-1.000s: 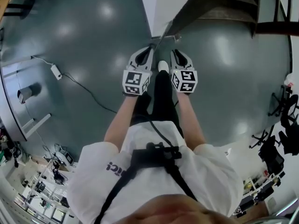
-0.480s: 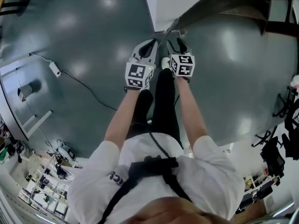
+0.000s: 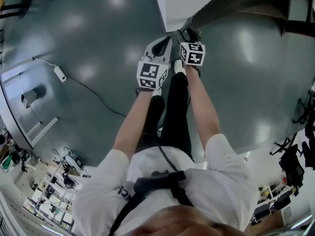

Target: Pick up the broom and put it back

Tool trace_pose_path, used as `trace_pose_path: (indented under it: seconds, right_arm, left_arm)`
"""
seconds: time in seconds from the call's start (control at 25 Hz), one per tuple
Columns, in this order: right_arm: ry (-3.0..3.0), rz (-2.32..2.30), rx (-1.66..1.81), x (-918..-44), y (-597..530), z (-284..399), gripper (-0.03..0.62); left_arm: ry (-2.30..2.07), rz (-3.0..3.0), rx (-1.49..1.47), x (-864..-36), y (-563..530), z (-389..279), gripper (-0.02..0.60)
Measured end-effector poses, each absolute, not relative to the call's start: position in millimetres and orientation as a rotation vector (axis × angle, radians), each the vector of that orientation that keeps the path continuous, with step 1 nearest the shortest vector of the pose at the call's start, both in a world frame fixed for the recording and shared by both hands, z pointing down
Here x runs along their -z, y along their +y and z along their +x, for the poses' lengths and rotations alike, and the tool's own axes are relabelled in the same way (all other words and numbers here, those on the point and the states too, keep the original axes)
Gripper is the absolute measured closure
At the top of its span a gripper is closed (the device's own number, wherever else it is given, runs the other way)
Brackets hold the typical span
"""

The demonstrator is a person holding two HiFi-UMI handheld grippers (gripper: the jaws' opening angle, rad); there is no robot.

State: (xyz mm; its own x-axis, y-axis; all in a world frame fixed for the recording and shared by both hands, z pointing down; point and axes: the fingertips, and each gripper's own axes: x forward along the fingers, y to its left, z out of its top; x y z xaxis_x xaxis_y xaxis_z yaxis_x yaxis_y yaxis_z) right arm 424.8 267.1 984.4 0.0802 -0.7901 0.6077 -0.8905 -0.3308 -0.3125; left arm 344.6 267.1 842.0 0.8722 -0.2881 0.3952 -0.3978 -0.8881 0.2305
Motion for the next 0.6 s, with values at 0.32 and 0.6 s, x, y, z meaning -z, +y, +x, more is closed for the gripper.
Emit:
trace_pose_path:
  seconds: [0.32,0.6]
  right_arm:
    - [-1.747,2.188,-1.028,-981.5,254.1,429.5,0.488]
    - [-1.786,2.106,-0.976,-950.0,271.1,395.1,0.491]
  left_arm:
    - [-0.511,2.742,-0.486,-832.3,257.5,343.8,0.569]
    - [-0.545,2.712,-0.458,-808.3,261.0,324.8,0.569]
